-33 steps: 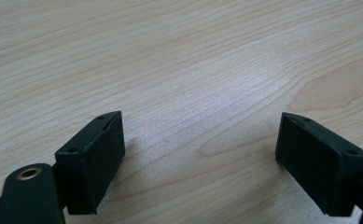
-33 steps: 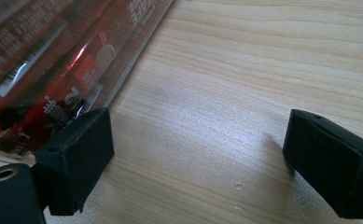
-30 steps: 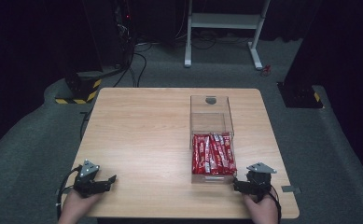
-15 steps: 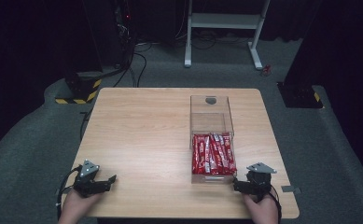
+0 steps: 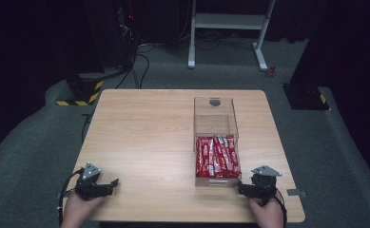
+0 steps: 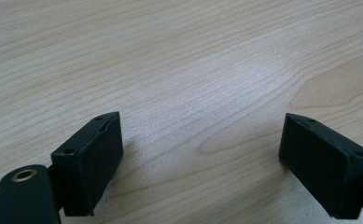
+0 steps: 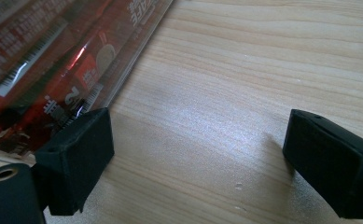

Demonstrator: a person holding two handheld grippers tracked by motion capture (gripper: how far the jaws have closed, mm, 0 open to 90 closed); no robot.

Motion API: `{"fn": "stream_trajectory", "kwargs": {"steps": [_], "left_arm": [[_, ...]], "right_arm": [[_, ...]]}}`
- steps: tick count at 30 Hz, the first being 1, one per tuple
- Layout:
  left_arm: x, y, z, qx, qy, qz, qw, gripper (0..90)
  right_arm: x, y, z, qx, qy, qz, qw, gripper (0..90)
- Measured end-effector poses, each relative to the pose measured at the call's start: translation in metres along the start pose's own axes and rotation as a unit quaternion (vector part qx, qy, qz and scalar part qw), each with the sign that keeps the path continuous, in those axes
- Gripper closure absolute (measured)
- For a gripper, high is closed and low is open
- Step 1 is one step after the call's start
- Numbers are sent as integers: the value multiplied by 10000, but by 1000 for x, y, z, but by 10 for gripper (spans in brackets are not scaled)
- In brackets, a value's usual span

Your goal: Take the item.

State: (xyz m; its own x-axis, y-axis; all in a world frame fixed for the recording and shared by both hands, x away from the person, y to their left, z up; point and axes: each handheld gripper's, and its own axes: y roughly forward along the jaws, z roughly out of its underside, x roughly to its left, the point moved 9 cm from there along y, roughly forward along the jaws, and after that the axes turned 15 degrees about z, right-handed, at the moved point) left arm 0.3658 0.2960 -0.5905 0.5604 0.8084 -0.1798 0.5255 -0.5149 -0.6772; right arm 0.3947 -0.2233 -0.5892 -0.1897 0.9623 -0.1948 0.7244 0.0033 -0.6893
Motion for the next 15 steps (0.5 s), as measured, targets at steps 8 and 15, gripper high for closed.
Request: {"fn": "stream_trajectory", "kwargs": {"steps": [8, 15], "left_arm": [[-9, -3, -7, -43, 14, 89, 10000, 119], [-23, -4, -16, -216, 142, 238, 9994, 111]], "right_arm": [[0, 0, 0, 0, 1, 0, 10000, 84], [0, 0, 0, -1, -1, -1, 10000, 84]]}}
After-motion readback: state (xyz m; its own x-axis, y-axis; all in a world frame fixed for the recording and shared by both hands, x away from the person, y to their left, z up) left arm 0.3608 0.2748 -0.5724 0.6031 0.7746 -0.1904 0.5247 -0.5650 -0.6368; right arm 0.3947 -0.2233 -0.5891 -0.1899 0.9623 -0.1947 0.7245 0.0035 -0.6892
